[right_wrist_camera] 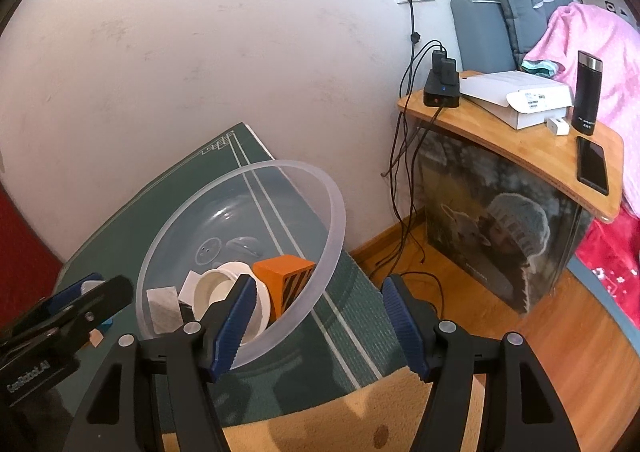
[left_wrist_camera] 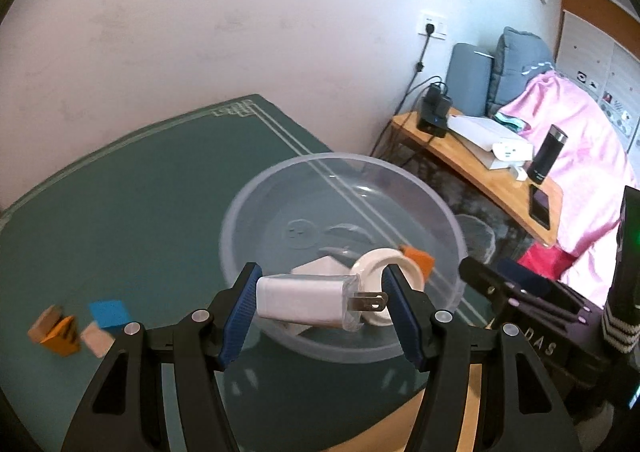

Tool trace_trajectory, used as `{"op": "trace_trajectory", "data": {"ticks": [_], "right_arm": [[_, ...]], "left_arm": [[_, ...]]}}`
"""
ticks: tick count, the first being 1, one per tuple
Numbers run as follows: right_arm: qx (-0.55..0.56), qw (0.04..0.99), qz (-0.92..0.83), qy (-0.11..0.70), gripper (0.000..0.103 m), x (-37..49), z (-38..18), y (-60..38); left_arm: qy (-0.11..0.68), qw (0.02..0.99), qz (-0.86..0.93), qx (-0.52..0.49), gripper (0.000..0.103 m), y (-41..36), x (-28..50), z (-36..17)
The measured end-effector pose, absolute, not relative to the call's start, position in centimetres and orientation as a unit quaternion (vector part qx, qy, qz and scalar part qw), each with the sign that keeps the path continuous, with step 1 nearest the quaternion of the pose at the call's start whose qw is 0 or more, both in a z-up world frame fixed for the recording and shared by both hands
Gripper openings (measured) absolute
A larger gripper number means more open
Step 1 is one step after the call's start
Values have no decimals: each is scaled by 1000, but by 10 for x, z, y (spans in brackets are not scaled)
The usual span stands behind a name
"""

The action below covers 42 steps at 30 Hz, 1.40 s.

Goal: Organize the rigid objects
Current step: 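Carry the white bowl into the clear basin with the right gripper while the left carries the charger there, then open the left gripper to drop the charger while the right gripper releases the bowl in the basin, then move the left gripper to the orange block while the right gripper withdraws from the basin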

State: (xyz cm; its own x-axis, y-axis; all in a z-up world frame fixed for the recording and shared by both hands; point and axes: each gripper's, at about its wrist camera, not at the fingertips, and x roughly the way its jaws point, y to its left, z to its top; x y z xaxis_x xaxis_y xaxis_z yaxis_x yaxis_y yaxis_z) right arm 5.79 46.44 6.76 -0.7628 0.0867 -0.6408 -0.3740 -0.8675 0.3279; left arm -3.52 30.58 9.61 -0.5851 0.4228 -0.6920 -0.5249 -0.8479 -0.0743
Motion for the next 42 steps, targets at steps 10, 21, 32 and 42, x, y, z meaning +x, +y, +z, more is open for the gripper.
{"op": "trace_trajectory", "data": {"ticks": [10, 21, 32, 42], "right_arm": [[-322, 130, 910, 226, 72, 59, 65, 466], [-317, 128, 913, 222, 76, 61, 67, 464], [-312, 117, 918, 216, 78, 62, 72, 453], [-306, 98, 924, 205, 78, 66, 79, 436]], "left_arm": [[52, 250, 883, -393, 73, 298, -44, 82], [58, 221, 888, -400, 73, 284, -43, 74], [56, 198, 894, -398, 73, 259, -44, 75], [38, 157, 900, -404, 73, 221, -54, 71]]}}
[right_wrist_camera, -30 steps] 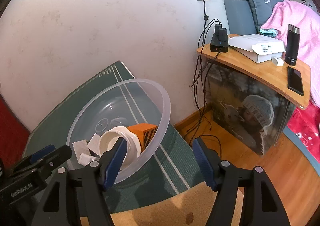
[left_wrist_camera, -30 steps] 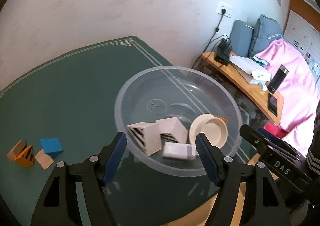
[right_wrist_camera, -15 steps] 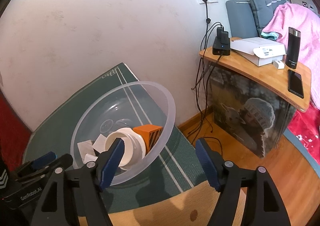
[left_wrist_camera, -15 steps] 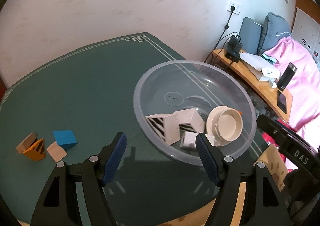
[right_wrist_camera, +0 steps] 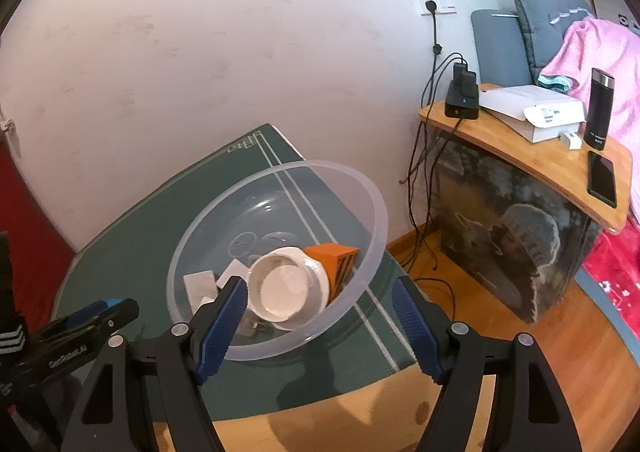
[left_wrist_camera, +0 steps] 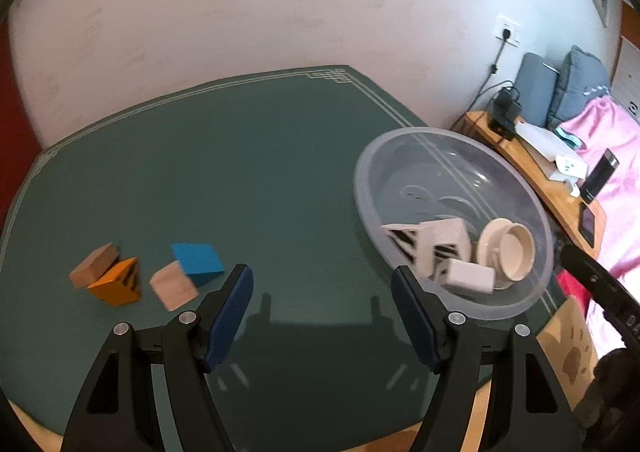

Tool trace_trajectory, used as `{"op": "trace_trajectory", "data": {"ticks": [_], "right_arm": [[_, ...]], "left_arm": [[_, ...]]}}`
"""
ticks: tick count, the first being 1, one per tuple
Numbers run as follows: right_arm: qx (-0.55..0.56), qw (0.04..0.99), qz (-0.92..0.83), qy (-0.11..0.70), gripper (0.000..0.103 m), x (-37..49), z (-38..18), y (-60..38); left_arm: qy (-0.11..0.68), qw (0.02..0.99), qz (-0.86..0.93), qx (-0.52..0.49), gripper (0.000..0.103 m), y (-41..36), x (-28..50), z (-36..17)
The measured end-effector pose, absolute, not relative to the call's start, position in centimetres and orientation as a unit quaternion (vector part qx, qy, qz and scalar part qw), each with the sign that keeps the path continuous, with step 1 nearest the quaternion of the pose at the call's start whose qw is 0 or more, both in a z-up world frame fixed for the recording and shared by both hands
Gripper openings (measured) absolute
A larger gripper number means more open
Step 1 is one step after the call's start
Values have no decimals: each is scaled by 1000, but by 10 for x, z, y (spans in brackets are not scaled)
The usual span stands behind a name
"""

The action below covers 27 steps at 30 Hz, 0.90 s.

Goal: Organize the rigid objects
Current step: 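Move the left gripper to the orange block while the right gripper withdraws from the basin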

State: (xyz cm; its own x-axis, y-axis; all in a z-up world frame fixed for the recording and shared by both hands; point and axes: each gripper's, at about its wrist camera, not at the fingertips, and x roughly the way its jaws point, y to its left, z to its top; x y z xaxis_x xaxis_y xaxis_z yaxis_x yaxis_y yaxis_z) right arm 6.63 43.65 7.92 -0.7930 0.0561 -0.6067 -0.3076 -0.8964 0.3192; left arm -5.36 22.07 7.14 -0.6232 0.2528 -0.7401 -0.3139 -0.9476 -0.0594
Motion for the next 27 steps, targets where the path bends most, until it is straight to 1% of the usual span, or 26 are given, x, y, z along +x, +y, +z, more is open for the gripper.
{"op": "trace_trajectory", "data": {"ticks": [12, 21, 27], "right_arm": [[-308, 69, 928, 197, 78, 68, 83, 414], [-316, 45, 929, 188, 79, 66, 82, 393], [-324, 27, 929, 178, 79, 63, 82, 377]], "left_arm": [[14, 119, 908, -401, 73, 179, -66, 72], [-15, 75, 913, -401, 73, 132, -81, 71], [-29, 59, 910, -408, 73, 109, -93, 60]]}}
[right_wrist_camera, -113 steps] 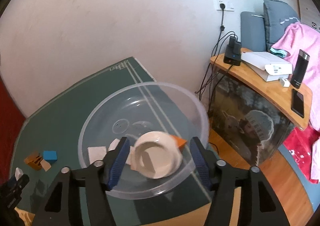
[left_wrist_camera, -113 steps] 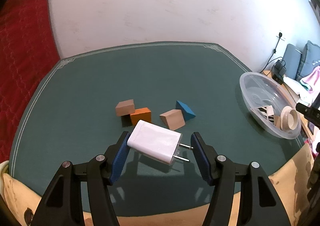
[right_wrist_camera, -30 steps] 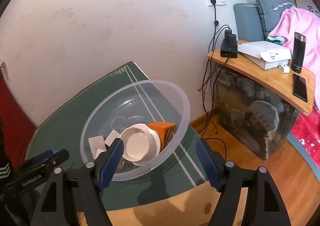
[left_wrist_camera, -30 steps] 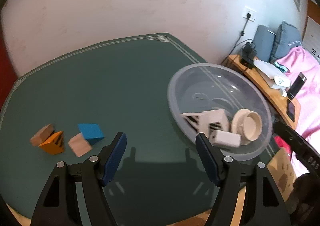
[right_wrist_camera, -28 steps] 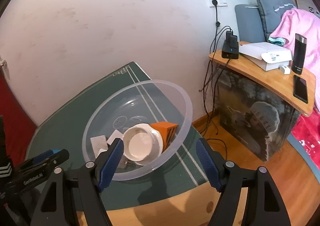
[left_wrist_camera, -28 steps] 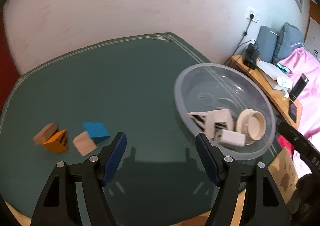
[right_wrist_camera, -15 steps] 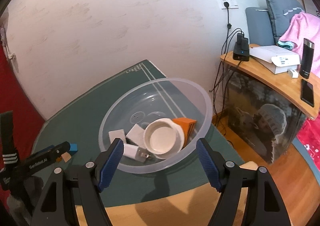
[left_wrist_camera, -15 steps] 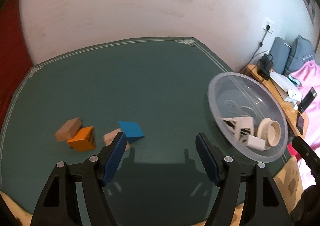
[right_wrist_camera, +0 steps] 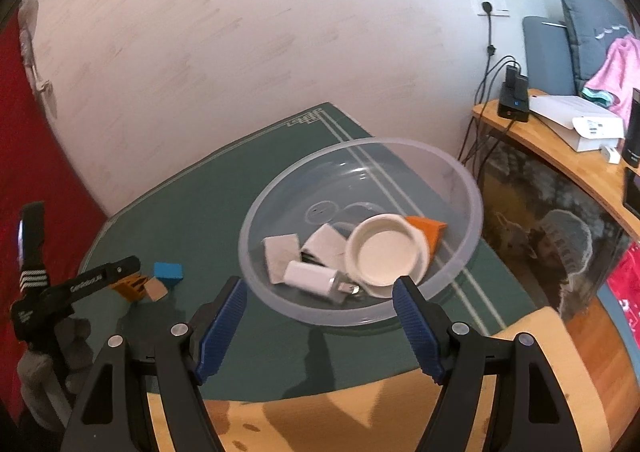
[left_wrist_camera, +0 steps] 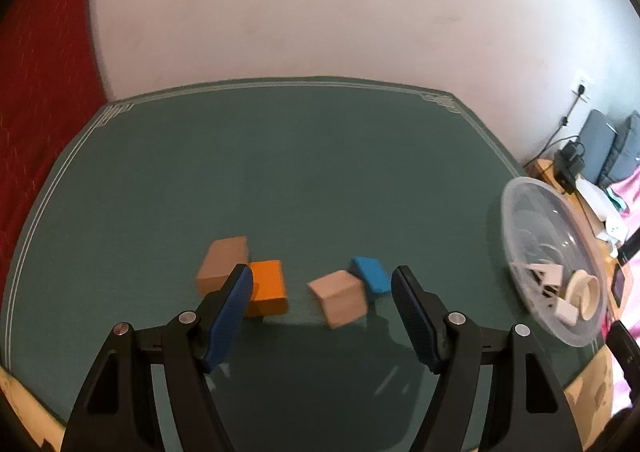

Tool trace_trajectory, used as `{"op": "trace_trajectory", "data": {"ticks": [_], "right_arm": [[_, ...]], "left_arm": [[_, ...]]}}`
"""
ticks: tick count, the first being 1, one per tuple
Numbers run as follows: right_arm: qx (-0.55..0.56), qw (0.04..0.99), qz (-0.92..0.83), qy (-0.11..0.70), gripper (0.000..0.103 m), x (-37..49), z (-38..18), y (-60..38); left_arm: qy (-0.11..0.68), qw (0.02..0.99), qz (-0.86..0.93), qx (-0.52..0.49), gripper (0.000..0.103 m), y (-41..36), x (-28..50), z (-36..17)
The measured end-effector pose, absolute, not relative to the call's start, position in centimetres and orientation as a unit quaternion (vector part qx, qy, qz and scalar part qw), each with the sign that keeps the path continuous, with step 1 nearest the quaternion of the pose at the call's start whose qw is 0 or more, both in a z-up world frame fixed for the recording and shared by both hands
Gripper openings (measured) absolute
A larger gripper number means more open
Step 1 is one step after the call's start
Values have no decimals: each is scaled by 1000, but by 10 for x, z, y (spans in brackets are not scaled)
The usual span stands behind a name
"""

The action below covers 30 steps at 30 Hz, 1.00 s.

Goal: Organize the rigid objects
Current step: 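Move the left gripper to the orange block while the right gripper withdraws from the basin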

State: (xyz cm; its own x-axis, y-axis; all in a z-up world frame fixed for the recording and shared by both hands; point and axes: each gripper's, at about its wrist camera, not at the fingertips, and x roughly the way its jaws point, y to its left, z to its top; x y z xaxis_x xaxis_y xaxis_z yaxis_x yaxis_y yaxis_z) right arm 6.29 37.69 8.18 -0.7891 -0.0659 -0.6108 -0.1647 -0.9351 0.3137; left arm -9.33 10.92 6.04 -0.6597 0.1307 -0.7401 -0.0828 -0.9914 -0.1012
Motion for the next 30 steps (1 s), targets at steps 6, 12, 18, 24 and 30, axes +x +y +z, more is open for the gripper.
{"op": "trace_trajectory", "data": {"ticks": [6, 12, 18, 24, 30], "right_arm": [[-334, 12, 928, 165, 79, 60, 79, 361], [-341, 2, 927, 155, 79, 55, 80, 351], [-349, -15, 926, 140, 79, 50, 79, 335], [-359, -36, 925, 120, 79, 46, 77, 315], [-369, -56, 922, 101, 79, 42, 74, 294]], "left_arm": [[-57, 44, 903, -424, 73, 90, -104, 48], [-95, 23, 900, -425, 73, 58, -106, 43], [-134, 11, 896, -424, 73, 33, -105, 41], [-143, 21, 895, -422, 73, 30, -99, 43], [-117, 36, 902, -415, 73, 44, -90, 42]]}}
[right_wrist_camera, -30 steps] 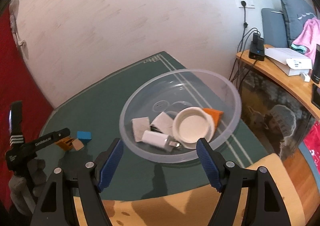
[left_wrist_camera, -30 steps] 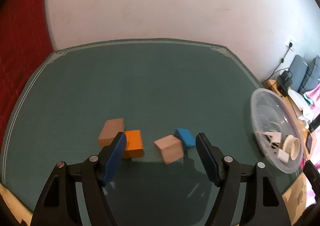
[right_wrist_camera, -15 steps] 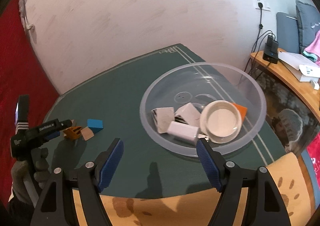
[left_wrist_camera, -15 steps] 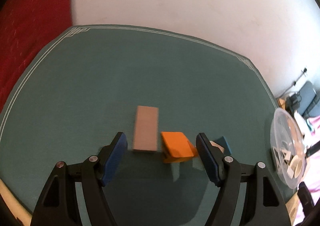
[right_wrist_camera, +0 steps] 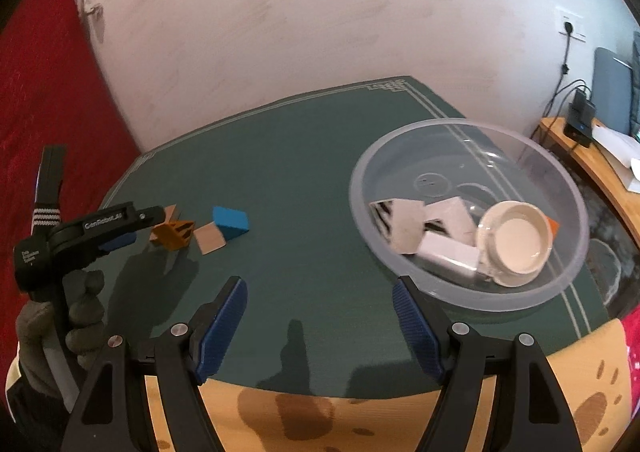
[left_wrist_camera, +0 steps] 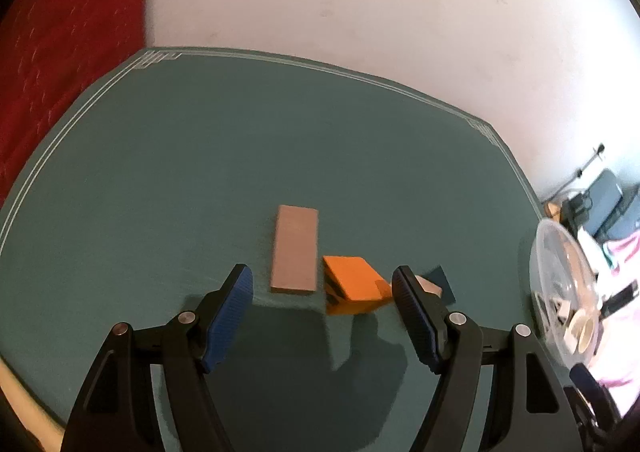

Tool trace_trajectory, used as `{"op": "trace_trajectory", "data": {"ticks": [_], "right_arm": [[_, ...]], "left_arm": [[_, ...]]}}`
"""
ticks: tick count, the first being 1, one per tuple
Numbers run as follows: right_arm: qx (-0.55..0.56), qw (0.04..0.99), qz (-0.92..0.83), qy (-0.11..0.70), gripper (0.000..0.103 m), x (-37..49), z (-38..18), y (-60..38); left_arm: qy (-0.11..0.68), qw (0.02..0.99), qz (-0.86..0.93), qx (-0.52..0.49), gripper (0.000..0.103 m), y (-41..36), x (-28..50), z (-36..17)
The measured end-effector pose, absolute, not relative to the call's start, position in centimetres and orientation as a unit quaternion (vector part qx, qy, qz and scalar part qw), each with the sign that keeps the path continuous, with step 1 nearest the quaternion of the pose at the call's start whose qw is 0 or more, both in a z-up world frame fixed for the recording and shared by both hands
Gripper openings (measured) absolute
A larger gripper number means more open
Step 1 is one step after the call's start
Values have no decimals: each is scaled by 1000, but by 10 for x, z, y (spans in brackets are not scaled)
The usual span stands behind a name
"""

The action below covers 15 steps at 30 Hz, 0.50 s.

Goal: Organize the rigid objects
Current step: 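Move the left gripper to the orange block while the right gripper withdraws from the basin, then close the left gripper on the orange block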

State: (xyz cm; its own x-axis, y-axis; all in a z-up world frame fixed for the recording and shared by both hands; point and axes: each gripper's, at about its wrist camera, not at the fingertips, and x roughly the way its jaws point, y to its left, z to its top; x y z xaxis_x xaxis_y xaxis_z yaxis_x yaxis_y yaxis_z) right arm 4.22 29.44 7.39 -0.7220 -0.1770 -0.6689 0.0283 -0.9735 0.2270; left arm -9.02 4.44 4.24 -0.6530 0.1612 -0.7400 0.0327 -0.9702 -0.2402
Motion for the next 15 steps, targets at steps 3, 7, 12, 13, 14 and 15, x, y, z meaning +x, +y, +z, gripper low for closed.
{"op": "trace_trajectory", "data": {"ticks": [3, 7, 12, 13, 14, 15], "right_arm": [[374, 61, -920, -95, 79, 41, 71, 289], [381, 66, -918, -90, 79, 40, 68, 286], [388, 68, -915, -91, 79, 39, 63, 286], [389, 69, -914, -91, 79, 38, 63, 285], [390, 70, -914, -90, 79, 38, 62, 284], [391, 70, -913, -89, 79, 37, 61, 283]], "left_arm": [[-93, 43, 905, -412, 73, 57, -87, 39], [-70, 49, 907, -412, 70, 69, -89, 36], [-55, 47, 906, -417, 53, 75, -96, 29], [-53, 46, 906, -416, 52, 76, -96, 29], [-53, 45, 907, -416, 51, 76, -98, 29], [-51, 44, 908, -414, 49, 77, -99, 29]]}}
